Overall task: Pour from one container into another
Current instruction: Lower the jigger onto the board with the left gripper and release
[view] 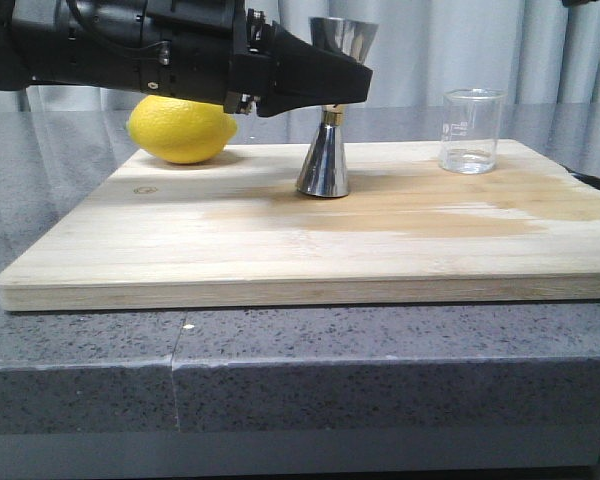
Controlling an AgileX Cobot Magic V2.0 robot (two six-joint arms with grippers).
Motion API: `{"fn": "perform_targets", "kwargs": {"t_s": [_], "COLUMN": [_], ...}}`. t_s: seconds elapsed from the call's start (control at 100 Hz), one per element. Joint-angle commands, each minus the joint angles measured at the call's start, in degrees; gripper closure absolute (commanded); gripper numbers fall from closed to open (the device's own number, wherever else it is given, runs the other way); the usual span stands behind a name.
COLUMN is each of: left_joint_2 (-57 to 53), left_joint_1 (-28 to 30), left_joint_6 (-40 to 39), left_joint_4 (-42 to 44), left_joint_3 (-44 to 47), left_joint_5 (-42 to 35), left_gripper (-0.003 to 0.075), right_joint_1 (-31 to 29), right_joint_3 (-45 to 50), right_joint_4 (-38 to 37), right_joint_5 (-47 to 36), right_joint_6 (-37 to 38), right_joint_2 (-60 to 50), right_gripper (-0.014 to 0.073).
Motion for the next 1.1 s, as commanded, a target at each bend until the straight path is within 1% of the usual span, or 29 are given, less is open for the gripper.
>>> {"fn": "perform_targets", "kwargs": {"t_s": [0.0, 0.13, 0.32, 0.48, 0.62, 0.68, 0.84, 0.98, 1.09], "left_joint_2": [-2.71, -2.71, -2.71, -2.71, -3.28, -3.96, -7.99, -13.28, -18.09], "left_joint_1": [0.14, 0.14, 0.14, 0.14, 0.14, 0.14, 0.14, 0.14, 0.14], "left_joint_6": [0.0, 0.0, 0.0, 0.0, -2.19, -4.04, -11.58, -20.48, -28.98], "left_joint_4": [-3.96, -3.96, -3.96, -3.96, -2.57, -0.05, 8.44, 18.98, 28.69], "left_joint_3": [-1.56, -1.56, -1.56, -1.56, -1.56, -1.56, -1.56, -1.56, -1.56], "left_joint_5": [3.84, 3.87, 3.97, 3.35, -0.16, -2.64, -7.55, -11.4, -12.22], "left_gripper": [0.0512, 0.0498, 0.0377, 0.0329, 0.0255, 0.0241, 0.0241, 0.0241, 0.0241], "right_joint_1": [-0.04, -0.04, -0.04, -0.04, -0.04, -0.04, -0.04, -0.12, -0.12], "right_joint_3": [-1.41, -1.41, -1.41, -1.41, -2.7, -3.74, -7.3, -10.17, -12.21], "right_joint_4": [-0.24, -0.24, -0.24, -0.24, -0.24, -0.24, -1.44, -5.37, -9.98], "right_joint_5": [-4.1, -4.1, -3.86, -3.43, -0.27, 1.86, 8.01, 13.37, 18.99], "right_joint_6": [-0.63, -0.63, -0.63, -0.63, -0.63, -0.63, -0.5, 0.94, 3.69], "right_joint_2": [-0.71, -0.71, -0.71, -0.71, -0.71, -0.71, -0.71, -0.71, -0.71], "right_gripper": [-0.0024, -0.0024, -0.0024, -0.0024, -0.0024, -0.0024, -0.0024, -0.0024, -0.0024]}}
